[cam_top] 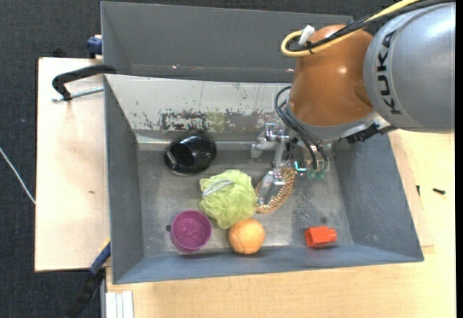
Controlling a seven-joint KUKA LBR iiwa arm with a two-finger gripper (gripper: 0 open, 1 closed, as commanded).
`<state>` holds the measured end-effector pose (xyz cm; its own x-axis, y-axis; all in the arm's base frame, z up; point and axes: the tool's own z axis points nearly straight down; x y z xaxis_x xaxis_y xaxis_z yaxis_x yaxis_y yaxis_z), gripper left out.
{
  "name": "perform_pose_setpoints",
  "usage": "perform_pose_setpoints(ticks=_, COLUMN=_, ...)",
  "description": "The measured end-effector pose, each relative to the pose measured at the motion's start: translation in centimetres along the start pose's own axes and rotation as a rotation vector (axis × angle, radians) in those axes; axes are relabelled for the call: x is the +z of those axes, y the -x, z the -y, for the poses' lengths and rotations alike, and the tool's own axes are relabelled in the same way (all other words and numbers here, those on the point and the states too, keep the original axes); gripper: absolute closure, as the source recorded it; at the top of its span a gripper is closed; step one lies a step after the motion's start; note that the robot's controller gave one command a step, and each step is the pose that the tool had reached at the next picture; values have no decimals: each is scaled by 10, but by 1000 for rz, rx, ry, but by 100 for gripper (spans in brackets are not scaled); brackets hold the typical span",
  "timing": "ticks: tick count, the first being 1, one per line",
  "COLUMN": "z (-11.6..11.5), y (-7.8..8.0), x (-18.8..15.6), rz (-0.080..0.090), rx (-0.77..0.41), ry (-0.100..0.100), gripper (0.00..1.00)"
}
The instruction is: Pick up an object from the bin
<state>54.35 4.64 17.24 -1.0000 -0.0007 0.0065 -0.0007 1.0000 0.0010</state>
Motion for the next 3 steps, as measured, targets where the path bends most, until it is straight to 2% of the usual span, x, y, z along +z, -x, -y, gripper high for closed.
perform_pose_setpoints(ticks=1, z=0, y=2, x=-4, rz=8, rx=1, ry=0, gripper=0)
perform_pose_setpoints(ticks=2, z=-48, y=20, x=37, rz=8, rx=19, ry=0, gripper=0)
perform_pose_setpoints(ticks=3, z=-50, y=7, x=53, rz=6, rx=126, ry=0, gripper=0)
